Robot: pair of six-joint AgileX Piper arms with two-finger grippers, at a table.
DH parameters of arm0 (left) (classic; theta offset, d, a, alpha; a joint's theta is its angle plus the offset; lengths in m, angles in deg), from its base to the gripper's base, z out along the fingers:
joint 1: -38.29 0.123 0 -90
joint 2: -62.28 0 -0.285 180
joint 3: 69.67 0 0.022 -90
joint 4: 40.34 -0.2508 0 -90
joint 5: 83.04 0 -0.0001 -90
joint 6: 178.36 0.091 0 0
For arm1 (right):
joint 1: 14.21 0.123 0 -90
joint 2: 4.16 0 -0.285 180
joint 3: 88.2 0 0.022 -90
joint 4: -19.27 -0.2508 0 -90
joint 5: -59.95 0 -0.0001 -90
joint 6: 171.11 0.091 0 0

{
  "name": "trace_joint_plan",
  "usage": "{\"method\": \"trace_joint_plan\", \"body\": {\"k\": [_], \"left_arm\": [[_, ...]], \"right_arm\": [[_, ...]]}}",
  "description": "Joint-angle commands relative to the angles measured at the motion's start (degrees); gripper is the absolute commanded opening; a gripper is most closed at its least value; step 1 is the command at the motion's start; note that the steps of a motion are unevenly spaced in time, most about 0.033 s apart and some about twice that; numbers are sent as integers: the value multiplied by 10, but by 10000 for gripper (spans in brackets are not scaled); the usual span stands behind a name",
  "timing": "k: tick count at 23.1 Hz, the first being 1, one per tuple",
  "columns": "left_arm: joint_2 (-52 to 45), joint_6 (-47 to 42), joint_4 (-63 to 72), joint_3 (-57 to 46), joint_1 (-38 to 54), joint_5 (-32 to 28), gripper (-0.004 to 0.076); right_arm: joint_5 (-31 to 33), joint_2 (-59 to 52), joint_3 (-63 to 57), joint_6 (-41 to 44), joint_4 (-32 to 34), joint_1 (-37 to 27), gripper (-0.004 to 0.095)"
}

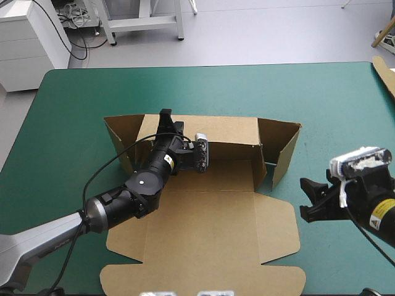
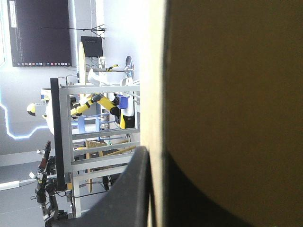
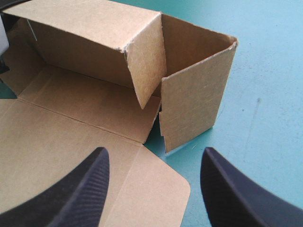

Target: Fold the box

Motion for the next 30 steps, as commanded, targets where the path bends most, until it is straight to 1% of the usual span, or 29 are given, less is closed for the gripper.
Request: {"method": "trace_joint_plan", "body": {"k": [1, 8, 13, 14, 15, 17, 20, 22, 25, 30], "left_arm": [[-18, -7, 1, 8, -2, 12, -8], [-18, -7, 1, 8, -2, 12, -8], [-18, -7, 1, 8, -2, 12, -8], [-18, -7, 1, 8, -2, 12, -8], [-18, -7, 1, 8, -2, 12, -8], [-18, -7, 1, 8, -2, 12, -8], [-18, -7, 1, 8, -2, 12, -8], [-18, -7, 1, 8, -2, 12, -8], [-18, -7, 1, 8, -2, 12, -8], [-18, -7, 1, 8, -2, 5, -8]], "right_arm": [[6, 61, 81, 1, 27, -1, 534], [48, 182, 224, 1, 76, -1, 534], [118, 293, 361, -6, 105, -2, 535], [117, 305, 375, -9, 106, -5, 535], [118, 328, 399, -20, 98, -21, 534], [118, 362, 433, -46, 52, -64, 534], [118, 426, 469, -113, -45, -155, 535], [118, 465, 486, -145, -88, -202, 534], [118, 506, 504, -165, -113, -227, 534], [118, 568, 543, -189, -128, -234, 534]]}}
